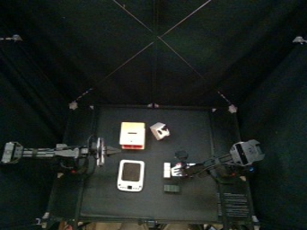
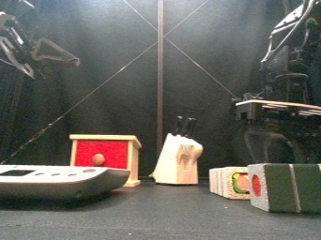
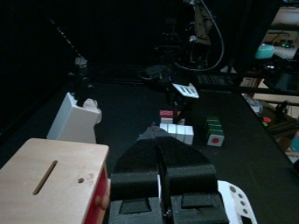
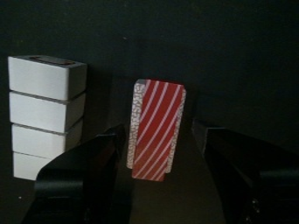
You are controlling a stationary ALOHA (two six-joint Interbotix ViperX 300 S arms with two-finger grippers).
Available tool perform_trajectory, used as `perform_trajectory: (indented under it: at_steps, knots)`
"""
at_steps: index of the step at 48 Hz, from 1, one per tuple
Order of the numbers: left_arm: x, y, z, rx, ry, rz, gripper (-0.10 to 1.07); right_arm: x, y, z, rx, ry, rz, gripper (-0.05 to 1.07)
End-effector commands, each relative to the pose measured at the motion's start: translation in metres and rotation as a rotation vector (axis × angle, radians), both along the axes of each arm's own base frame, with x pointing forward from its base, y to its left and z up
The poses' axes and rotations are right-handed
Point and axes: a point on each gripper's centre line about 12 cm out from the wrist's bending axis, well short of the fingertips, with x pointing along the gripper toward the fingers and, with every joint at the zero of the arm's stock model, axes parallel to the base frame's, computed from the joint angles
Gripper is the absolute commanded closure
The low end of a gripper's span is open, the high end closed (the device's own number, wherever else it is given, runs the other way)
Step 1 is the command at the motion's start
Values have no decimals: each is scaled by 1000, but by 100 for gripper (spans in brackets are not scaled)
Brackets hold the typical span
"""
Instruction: Grab salmon sushi
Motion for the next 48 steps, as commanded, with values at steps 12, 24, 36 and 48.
perform_trajectory:
  at_steps: [12, 24, 36, 48]
  knots:
    - [2, 0, 4, 4, -10, 1, 99, 6, -1, -3, 6, -17, 5, 11]
    - [2, 0, 4, 3, -10, 2, 99, 6, -2, -1, 6, -21, 5, 28]
    - [2, 1, 4, 1, -11, 2, 99, 7, -2, 34, 23, -126, 22, 39]
    - [2, 0, 4, 3, -10, 2, 99, -3, -5, 59, 32, -206, 29, 40]
